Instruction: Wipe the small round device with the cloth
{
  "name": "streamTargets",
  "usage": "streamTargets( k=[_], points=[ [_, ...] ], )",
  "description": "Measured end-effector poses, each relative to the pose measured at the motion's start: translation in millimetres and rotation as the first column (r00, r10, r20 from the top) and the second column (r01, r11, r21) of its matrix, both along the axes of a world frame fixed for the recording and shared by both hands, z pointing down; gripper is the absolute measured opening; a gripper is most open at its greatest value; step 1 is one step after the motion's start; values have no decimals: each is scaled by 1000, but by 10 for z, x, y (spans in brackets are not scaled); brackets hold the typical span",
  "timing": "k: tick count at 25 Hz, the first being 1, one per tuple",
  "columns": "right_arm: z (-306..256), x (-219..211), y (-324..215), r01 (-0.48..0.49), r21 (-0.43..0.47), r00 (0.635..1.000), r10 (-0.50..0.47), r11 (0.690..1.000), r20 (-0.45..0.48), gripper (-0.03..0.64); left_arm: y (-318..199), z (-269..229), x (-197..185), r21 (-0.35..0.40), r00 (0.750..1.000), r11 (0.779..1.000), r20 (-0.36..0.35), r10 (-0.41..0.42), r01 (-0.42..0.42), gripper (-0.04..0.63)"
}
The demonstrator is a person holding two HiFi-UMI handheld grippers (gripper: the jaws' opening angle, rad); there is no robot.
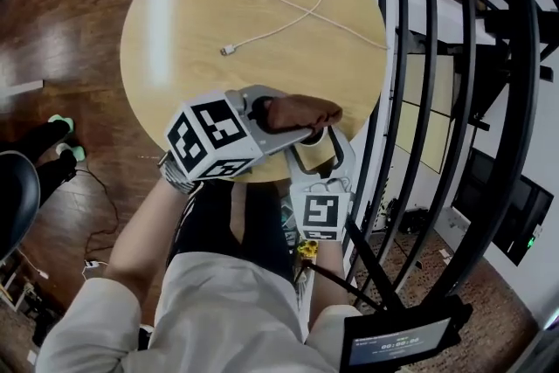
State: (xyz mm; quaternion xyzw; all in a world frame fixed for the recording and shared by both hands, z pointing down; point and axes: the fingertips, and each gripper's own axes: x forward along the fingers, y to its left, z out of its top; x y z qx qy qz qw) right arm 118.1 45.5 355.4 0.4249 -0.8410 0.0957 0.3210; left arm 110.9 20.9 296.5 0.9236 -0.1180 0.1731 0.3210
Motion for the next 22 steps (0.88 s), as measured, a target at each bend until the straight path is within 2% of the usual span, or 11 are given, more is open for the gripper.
streamTargets(
  k=[4, 14, 22],
  points=[
    [13, 8, -58, 1, 10, 999, 0, 1000, -37, 316, -45, 95, 12, 39, 997, 999, 77, -3, 0, 135],
    [-41, -20, -93, -6, -2, 999, 6, 1000, -33, 313, -178, 105, -26, 46, 995, 999, 102, -12, 7, 132],
    [-58, -41, -118, -8, 10, 1000, 8, 1000, -27, 313, -365, 309, -107, 52, 987, 998, 155, -29, 21, 127]
  ],
)
